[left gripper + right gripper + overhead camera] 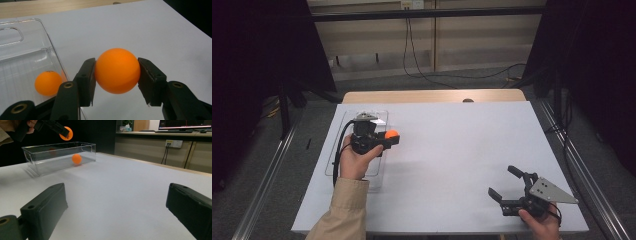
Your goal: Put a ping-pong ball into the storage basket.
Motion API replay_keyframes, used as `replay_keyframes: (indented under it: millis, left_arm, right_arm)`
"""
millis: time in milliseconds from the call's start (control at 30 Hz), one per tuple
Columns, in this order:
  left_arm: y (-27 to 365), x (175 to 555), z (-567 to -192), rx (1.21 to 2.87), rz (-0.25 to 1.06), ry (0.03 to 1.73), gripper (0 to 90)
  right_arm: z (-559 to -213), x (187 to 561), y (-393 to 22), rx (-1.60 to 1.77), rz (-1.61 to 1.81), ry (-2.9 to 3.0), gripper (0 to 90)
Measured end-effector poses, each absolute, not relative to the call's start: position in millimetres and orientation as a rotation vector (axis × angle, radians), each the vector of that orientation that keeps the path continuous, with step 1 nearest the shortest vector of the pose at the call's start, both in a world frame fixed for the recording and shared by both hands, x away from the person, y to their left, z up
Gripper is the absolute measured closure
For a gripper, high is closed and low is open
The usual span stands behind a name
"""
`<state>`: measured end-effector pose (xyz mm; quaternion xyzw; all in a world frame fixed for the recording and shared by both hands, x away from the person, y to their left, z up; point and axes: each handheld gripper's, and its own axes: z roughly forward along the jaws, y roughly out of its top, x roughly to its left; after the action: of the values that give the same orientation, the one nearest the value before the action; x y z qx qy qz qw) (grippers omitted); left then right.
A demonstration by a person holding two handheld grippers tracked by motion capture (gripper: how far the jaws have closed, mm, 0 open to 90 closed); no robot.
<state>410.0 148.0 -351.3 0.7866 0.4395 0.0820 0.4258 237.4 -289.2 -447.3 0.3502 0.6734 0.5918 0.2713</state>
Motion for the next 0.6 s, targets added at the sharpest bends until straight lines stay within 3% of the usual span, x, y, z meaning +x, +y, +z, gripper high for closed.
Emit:
replay_keyframes:
  millis: [600]
  left_arm:
    - [155.0, 410.5, -350.4, 1.952, 0.215, 1.11, 50.9]
  right_arm:
    - [-447.3, 237.4, -289.2, 0.942, 1.594, 1.814, 2.7]
